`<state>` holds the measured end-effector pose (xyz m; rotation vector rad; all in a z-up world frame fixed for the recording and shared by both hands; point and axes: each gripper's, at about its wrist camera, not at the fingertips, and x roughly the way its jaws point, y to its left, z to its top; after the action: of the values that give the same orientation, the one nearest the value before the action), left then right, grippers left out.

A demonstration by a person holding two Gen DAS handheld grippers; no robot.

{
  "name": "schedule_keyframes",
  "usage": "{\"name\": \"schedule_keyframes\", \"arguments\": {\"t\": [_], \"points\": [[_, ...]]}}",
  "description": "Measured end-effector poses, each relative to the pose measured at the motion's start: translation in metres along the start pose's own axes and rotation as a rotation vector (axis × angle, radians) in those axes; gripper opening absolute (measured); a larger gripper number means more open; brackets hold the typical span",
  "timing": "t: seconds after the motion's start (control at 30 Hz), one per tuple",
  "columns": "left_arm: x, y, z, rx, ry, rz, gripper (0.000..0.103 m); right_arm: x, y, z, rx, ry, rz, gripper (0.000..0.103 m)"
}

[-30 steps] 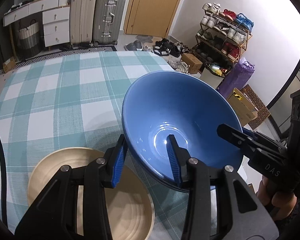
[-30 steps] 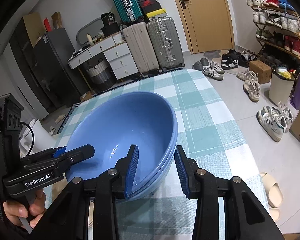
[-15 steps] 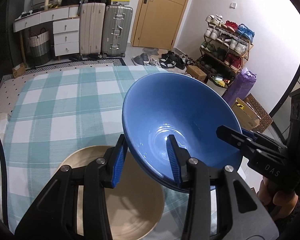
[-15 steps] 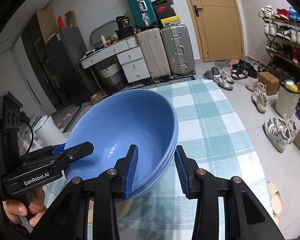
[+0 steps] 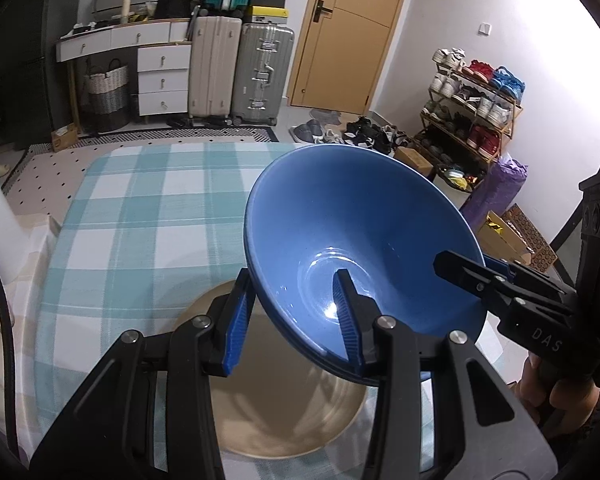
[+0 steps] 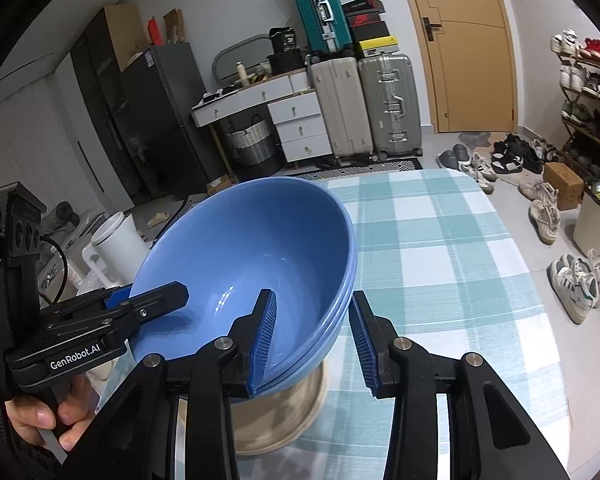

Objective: Organize plates and bowls
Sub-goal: 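Carry the nested blue bowls with both tools over the cream plate stack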

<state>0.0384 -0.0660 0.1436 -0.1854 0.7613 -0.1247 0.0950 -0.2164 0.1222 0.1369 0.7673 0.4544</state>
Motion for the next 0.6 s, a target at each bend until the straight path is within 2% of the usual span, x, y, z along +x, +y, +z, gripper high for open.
{"name": "schedule_keyframes", "arguments": {"t": [0.37, 0.6], "points": [[-0.025, 0.026, -0.026, -0.039, 0.0, 0.058, 0.037, 0.017, 0.018, -0.011, -0.019, 0.038, 0.054, 0.038], [-0.01, 0.037, -0.037, -0.072, 0.015, 0.087, 0.037, 0.035, 0.022, -0.019, -0.036, 0.079, 0.078, 0.038]]}}
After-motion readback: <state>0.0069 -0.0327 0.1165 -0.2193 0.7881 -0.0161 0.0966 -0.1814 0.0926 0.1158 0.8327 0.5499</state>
